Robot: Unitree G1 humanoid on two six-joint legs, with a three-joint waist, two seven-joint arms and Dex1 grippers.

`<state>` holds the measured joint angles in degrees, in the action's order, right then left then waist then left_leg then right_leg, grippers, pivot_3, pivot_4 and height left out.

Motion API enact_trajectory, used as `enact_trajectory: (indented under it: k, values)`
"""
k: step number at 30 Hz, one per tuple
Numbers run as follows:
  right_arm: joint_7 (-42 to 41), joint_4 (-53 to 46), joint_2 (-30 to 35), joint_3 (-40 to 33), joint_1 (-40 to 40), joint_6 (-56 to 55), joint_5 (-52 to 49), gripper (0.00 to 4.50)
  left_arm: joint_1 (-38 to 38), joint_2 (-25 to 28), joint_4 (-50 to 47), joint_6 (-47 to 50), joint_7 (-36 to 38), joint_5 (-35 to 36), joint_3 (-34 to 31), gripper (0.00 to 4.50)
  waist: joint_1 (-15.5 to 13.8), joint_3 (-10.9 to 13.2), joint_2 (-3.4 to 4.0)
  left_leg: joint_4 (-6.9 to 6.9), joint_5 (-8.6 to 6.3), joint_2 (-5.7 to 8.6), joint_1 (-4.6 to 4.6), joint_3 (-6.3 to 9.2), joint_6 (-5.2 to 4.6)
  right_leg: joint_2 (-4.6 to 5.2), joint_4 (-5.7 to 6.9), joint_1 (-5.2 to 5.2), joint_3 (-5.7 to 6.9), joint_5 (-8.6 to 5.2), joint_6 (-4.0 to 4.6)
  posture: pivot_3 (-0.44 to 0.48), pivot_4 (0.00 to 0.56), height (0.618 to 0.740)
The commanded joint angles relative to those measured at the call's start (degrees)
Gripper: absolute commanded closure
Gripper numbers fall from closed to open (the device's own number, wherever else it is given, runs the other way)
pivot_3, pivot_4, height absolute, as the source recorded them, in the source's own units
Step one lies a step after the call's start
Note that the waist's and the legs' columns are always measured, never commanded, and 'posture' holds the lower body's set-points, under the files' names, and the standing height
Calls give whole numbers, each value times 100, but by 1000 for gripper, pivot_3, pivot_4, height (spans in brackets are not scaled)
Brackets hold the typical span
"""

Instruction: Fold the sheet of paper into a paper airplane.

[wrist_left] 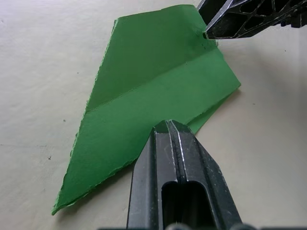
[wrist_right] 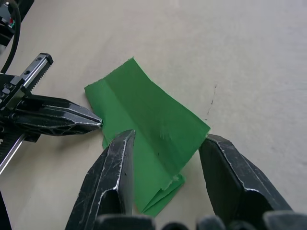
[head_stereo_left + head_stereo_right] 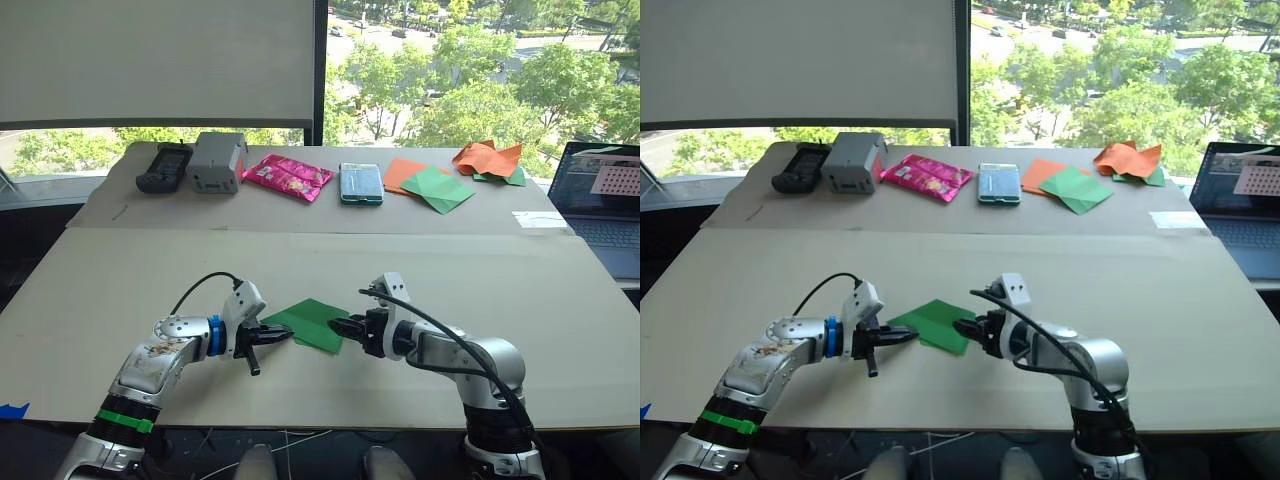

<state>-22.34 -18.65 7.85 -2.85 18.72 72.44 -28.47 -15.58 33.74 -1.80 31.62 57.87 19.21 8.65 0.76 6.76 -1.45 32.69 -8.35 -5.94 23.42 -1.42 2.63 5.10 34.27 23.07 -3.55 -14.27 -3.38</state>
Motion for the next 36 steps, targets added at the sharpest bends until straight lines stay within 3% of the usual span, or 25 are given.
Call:
enact_trajectory:
  k: [1,3,4,10,20,24,30,36]
  values:
    - [-34,-93,95,73,25,-286,-50,2248,-37,38,-197,2,7,45,-50,4500,2,1,1,0,0,0,0,0,0,0,0,0,0,0,0,0,150,720]
    - [-57,-104,135,147,-16,-374,-33,2248,-42,38,-193,0,9,43,-48,4500,5,1,4,0,0,0,0,0,0,0,0,1,0,0,0,0,150,720]
    - [-90,-130,230,289,-52,-469,26,2485,-44,40,-194,3,11,45,-49,4500,5,1,4,0,0,0,0,0,0,0,0,0,0,0,0,0,150,720]
    - [-98,-139,373,549,-145,-822,78,4425,-54,43,-191,11,7,45,-53,4500,10,1,5,-1,0,0,1,0,0,0,0,3,0,0,0,0,150,720]
    - [-232,-380,522,692,-160,-1255,13,4467,-36,63,-224,49,0,57,-66,4500,7,1,5,-1,0,0,1,0,0,0,-1,3,0,0,0,0,150,720]
    - [-472,-654,842,1098,-223,-1931,320,4467,-31,52,-239,71,-14,71,-75,4500,5,3,7,-1,0,0,1,0,0,1,-2,3,0,0,0,0,150,720]
    - [-662,-780,1968,2649,-413,-4815,2501,4467,-63,-12,-422,444,-99,429,-326,4500,7,4,7,-1,-1,1,0,0,1,2,-11,5,0,-1,-2,0,150,720]
    - [-274,-27,2317,3171,-369,-6682,4043,4467,106,125,-746,877,-147,829,-657,4500,7,7,1,0,-1,1,-6,0,2,4,-16,5,0,-2,-2,0,150,720]
